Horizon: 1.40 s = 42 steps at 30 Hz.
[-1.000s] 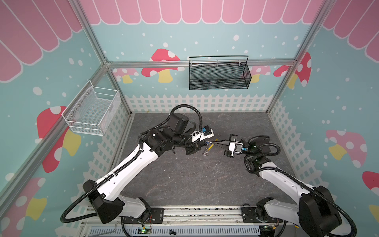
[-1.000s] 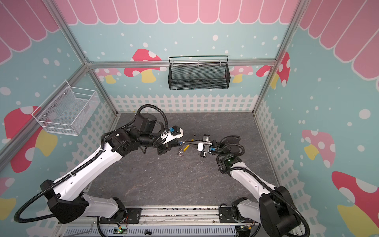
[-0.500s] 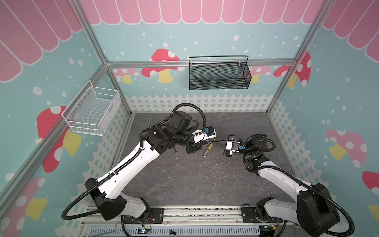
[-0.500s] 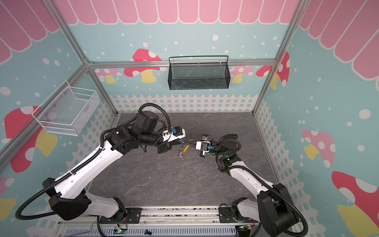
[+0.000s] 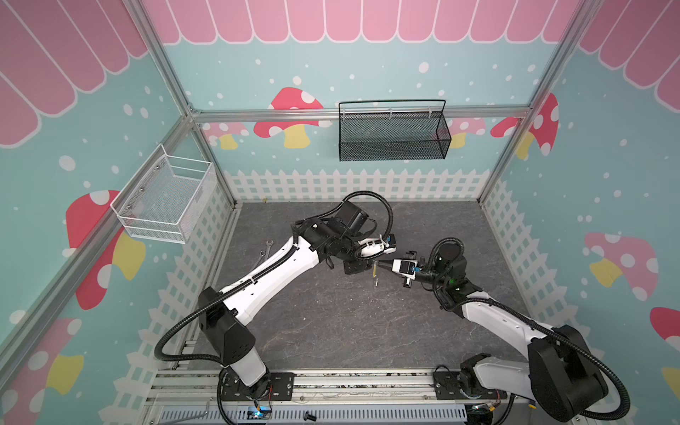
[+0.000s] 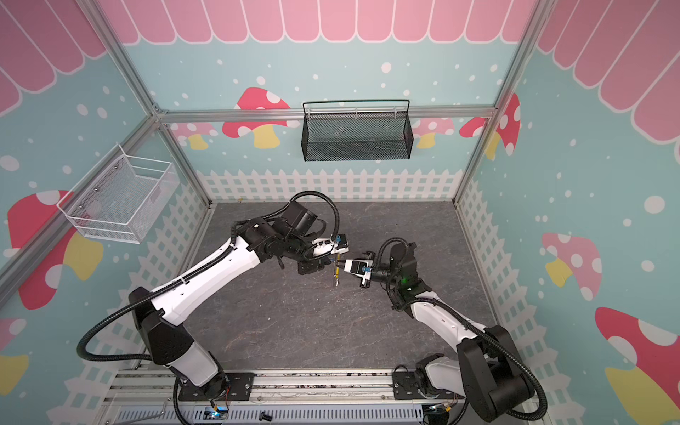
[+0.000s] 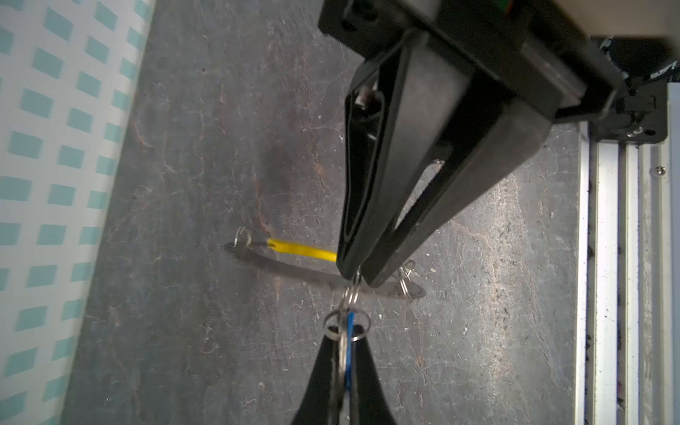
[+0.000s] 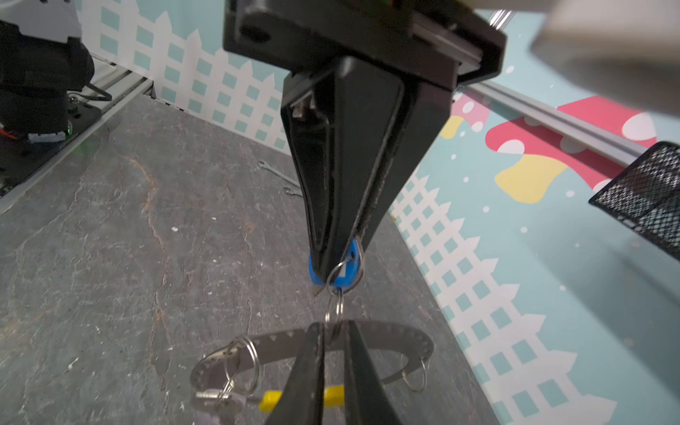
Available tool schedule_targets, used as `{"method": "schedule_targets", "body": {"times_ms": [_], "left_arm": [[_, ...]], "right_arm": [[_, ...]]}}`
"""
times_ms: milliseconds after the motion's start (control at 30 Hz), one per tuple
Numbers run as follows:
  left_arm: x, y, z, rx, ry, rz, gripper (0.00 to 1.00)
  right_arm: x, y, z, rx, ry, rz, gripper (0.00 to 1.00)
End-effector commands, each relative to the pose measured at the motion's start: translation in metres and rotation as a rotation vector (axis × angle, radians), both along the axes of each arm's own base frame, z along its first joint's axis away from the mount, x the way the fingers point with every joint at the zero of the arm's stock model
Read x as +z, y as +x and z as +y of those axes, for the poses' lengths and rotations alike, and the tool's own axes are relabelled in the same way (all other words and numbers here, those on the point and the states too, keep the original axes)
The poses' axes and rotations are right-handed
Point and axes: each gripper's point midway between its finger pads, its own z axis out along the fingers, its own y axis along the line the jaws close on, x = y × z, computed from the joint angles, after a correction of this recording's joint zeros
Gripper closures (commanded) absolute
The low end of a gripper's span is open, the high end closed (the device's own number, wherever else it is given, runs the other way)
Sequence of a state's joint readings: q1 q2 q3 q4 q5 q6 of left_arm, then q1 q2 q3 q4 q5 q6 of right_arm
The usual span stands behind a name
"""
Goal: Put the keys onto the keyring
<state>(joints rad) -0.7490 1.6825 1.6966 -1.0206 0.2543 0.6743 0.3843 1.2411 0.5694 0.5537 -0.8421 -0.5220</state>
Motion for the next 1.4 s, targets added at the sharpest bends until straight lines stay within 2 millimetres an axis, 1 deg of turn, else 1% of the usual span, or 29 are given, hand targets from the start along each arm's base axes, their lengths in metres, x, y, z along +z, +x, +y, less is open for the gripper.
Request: {"method": "schedule_targets", "body": {"times_ms": [0,67,100,133,200,300,433,500,633,800,867,933,967,1033,1067,1100,1133,1167,1233,1300,1367], "left_arm": [[-0.012,-0.009,-0.016,0.017,-0.06,0.096,1.0],[-0.021,-0.009,-0.023,0.035,-0.082,0.132,1.0],[-0.029,-0.009,-0.026,0.045,-0.088,0.154,1.0],[-0.036,-0.009,-0.027,0.05,-0.091,0.167,1.0],[-0.057,-0.007,-0.026,0.063,-0.075,0.188,1.0],[-0.083,-0.001,-0.021,0.078,-0.043,0.227,1.0],[-0.112,0.013,-0.006,0.098,0.0,0.242,1.0],[-0.125,0.021,0.005,0.114,0.015,0.255,1.0],[-0.145,0.031,0.028,0.146,0.063,0.246,1.0],[-0.18,0.043,0.067,0.193,0.18,0.241,1.0],[-0.188,0.049,0.078,0.218,0.187,0.259,1.0],[-0.194,0.056,0.088,0.251,0.184,0.272,0.97],[-0.198,0.058,0.095,0.267,0.194,0.273,0.92],[-0.2,0.065,0.105,0.305,0.2,0.269,0.78],[-0.198,0.068,0.109,0.323,0.185,0.265,0.69],[-0.194,0.073,0.112,0.353,0.163,0.249,0.53],[-0.189,0.079,0.115,0.379,0.138,0.23,0.46],[-0.182,0.086,0.121,0.42,0.1,0.208,0.35],[-0.166,0.099,0.133,0.513,0.012,0.152,0.01],[-0.144,0.115,0.149,0.644,-0.105,0.033,0.01],[-0.125,0.124,0.169,0.777,-0.22,-0.096,0.01]], "right_arm": [[-0.02,0.006,-0.015,-0.084,-0.082,-0.03,0.68],[-0.02,0.007,-0.026,-0.136,-0.094,-0.046,0.54],[-0.016,0.005,-0.033,-0.161,-0.095,-0.072,0.45],[-0.013,0.003,-0.04,-0.178,-0.094,-0.105,0.4],[-0.01,0.0,-0.051,-0.223,-0.103,-0.159,0.31],[-0.008,0.005,-0.059,-0.279,-0.123,-0.189,0.29],[-0.012,0.01,-0.061,-0.295,-0.134,-0.183,0.29],[-0.014,0.011,-0.06,-0.294,-0.138,-0.176,0.29],[-0.019,0.016,-0.062,-0.311,-0.146,-0.163,0.29],[-0.034,0.024,-0.063,-0.329,-0.167,-0.12,0.29],[-0.037,0.027,-0.063,-0.333,-0.163,-0.096,0.29],[-0.04,0.031,-0.065,-0.346,-0.153,-0.064,0.28],[-0.04,0.033,-0.067,-0.355,-0.139,-0.042,0.28],[-0.041,0.036,-0.071,-0.378,-0.107,0.005,0.29],[-0.041,0.038,-0.073,-0.395,-0.085,0.027,0.29],[-0.042,0.042,-0.077,-0.424,-0.06,0.049,0.28],[-0.043,0.045,-0.081,-0.454,-0.042,0.07,0.06],[-0.043,0.049,-0.088,-0.493,-0.021,0.088,0.02],[-0.042,0.059,-0.105,-0.592,0.028,0.105,0.02],[-0.041,0.071,-0.133,-0.739,0.083,0.109,0.02],[-0.042,0.077,-0.159,-0.848,0.12,0.104,0.02]]}}
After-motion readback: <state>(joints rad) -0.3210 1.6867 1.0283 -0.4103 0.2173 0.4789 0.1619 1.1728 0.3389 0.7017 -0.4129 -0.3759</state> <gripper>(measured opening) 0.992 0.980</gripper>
